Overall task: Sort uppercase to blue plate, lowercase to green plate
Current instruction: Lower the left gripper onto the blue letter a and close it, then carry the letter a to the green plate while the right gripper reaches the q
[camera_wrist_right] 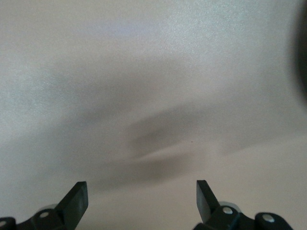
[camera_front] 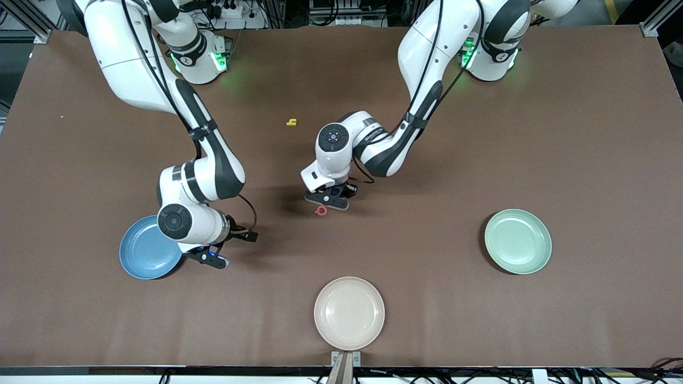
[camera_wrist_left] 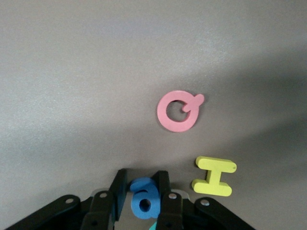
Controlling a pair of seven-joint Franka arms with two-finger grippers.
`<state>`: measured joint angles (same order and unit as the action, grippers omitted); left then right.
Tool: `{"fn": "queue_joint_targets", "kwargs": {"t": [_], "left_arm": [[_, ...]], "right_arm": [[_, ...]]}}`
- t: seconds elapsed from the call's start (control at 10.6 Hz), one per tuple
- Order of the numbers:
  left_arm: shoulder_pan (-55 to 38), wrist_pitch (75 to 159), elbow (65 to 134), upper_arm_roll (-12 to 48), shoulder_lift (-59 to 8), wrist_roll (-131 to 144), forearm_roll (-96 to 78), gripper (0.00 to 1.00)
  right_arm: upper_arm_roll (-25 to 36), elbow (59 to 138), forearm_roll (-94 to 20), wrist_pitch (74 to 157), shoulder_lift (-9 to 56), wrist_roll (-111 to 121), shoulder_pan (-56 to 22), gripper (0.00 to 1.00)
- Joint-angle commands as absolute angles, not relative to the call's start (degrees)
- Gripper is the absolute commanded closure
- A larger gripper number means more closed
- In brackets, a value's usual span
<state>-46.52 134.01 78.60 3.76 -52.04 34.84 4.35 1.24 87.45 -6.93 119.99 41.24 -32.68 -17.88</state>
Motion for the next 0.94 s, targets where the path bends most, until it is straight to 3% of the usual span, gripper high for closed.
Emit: {"fn": "queue_joint_targets", "kwargs": {"t": [0.0,0.19,0.85], "left_arm": [[-47.28,133.77,80.07,3.6,-51.68,35.95,5.19,0.78],[-47.29,133.77,80.07,3.6,-51.68,35.95,5.19,0.98],[-43.08,130.0,79.37,3.6,-46.6,34.99,5.19,1.0]], "right_arm": [[1.05,87.54,-7.91,120.41,41.04,-32.6,-18.19,0.0],[1.05,87.71,-8.0,120.94,41.04,-32.7,-18.37,0.0],[1.05,87.19,-8.09,125.06,42.45,-38.14,-22.67,0.0]]}}
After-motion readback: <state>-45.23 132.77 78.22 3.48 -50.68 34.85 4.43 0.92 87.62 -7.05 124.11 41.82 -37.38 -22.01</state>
